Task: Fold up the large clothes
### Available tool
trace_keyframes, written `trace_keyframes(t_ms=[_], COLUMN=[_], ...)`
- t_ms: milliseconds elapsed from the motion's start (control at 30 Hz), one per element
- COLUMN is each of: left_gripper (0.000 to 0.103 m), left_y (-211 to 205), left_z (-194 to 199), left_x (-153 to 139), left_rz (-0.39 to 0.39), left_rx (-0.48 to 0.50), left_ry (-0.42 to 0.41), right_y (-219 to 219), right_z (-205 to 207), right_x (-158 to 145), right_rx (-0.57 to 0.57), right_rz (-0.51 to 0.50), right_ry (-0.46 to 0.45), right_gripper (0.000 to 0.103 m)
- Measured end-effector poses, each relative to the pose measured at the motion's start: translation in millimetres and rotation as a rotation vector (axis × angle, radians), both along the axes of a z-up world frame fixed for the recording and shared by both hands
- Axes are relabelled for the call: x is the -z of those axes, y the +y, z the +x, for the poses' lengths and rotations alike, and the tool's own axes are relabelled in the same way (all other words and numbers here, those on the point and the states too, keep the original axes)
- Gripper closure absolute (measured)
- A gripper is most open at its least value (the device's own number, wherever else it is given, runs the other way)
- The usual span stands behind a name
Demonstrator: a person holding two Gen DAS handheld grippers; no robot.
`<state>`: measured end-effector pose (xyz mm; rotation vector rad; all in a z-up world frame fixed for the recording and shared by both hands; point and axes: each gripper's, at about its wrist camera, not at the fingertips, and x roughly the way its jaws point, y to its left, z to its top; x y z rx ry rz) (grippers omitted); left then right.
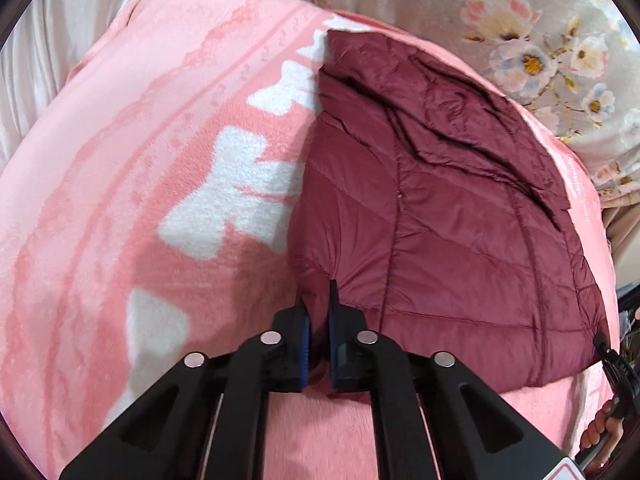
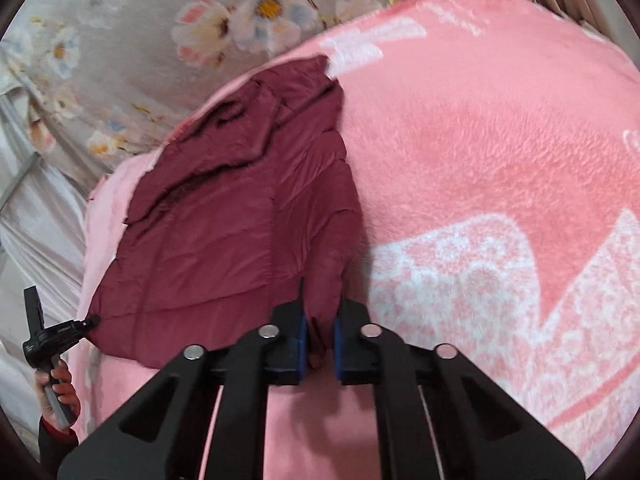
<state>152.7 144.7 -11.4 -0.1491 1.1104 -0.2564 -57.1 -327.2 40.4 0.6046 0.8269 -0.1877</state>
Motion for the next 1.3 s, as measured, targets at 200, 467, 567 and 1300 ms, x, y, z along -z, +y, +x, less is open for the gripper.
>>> trace_keyframes(t_ms=[200, 467, 567, 1300], left_gripper=[0.101, 0.101, 0.101, 0.099], left_y=[21, 63, 60, -64], left_z=[-58, -172, -178, 97], left_x=[-48, -142, -182, -36], left_rz=[-0.057, -0.153, -0.163, 0.212], left_rx=[0.053, 0.09, 0.085, -0.022], left_ry=[-0.064, -0.187, -0.281, -0.133], right_y=[17, 53, 57, -39], right_z=[-64, -174, -173, 135], right_x=[-43, -131, -173, -30], right_rx=[-0.025, -0.027, -0.006, 0.118], right_rz=[-0.068, -0.216, -0.281, -0.216], right_ry=[-0.069, -0.189, -0.302, -0.053], right_gripper=[0.099, 0.099, 0.099, 0.1])
